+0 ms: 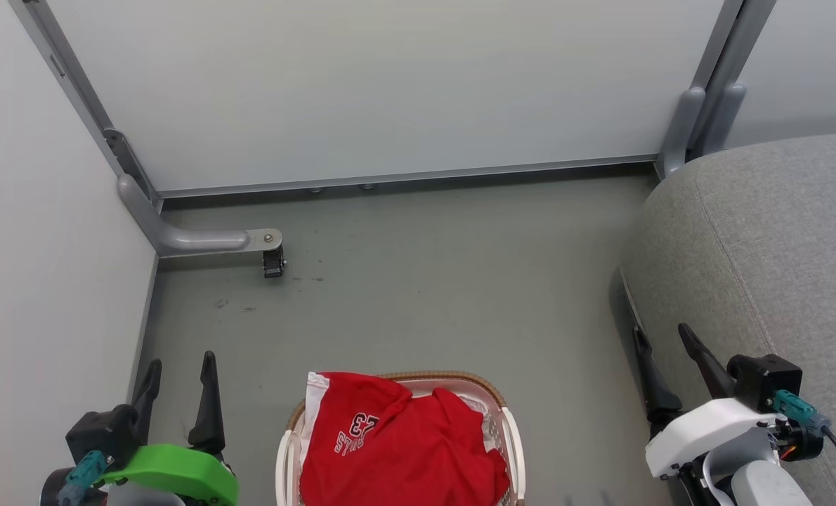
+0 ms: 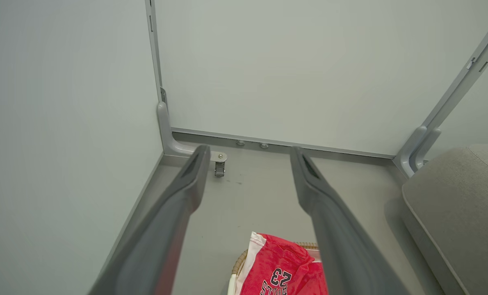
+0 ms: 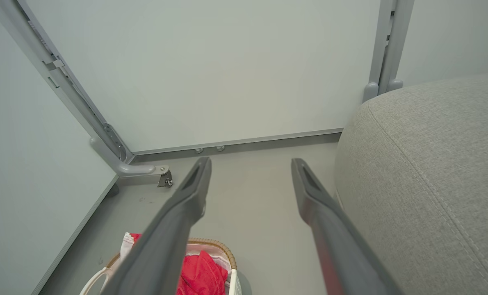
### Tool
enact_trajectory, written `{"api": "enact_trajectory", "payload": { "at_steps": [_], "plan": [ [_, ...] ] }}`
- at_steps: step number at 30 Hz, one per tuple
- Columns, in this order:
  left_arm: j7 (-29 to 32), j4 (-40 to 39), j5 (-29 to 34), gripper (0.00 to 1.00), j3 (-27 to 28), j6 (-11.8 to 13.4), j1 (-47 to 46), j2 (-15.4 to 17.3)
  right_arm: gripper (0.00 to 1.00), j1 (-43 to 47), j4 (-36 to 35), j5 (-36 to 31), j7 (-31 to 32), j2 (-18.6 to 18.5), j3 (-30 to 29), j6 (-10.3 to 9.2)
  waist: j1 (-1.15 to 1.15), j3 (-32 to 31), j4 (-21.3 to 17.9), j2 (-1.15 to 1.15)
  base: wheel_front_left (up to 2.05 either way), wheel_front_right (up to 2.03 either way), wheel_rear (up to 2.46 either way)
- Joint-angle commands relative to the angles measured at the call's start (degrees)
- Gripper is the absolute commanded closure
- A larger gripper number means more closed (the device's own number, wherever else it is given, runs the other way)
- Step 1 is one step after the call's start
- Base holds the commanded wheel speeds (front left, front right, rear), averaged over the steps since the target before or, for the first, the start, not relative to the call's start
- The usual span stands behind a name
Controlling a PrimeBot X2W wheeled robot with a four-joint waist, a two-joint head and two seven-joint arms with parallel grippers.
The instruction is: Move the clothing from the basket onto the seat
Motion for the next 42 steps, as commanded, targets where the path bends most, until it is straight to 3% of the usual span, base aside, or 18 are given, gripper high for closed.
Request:
{"api": "enact_trajectory", "payload": {
  "at_steps": [1, 24, 35, 42],
  "plan": [
    [-0.46, -0.17, 1.49, 0.00, 0.08, 0.06, 0.52, -0.03, 0.00, 0.38, 0.02, -1.55, -0.51, -0.16, 0.09, 0.02, 0.00, -0.01, 0.00, 0.00, 0.00, 0.00, 0.00],
    [-3.10, 1.05, 10.55, 0.00, -2.30, 0.07, 0.55, -0.45, 0.00, -0.47, 1.33, -12.67, -3.17, 0.52, 0.65, 0.01, 0.00, 2.91, -0.51, 0.00, 0.00, 0.00, 0.00],
    [-4.26, 3.90, 11.30, 0.00, -6.41, 0.08, -4.74, -0.13, 0.00, -4.72, -0.55, -18.12, -4.25, 1.23, 1.20, 0.00, 0.00, 11.47, -2.78, 0.00, 0.00, 0.00, 0.00],
    [-4.08, 6.05, 7.39, 0.00, -10.93, 0.08, -10.50, 1.26, 0.00, -8.80, -2.82, -18.51, -4.22, 1.60, 1.16, 0.00, 0.00, 18.97, -4.61, 0.00, 0.00, 0.00, 0.00]
  ]
}}
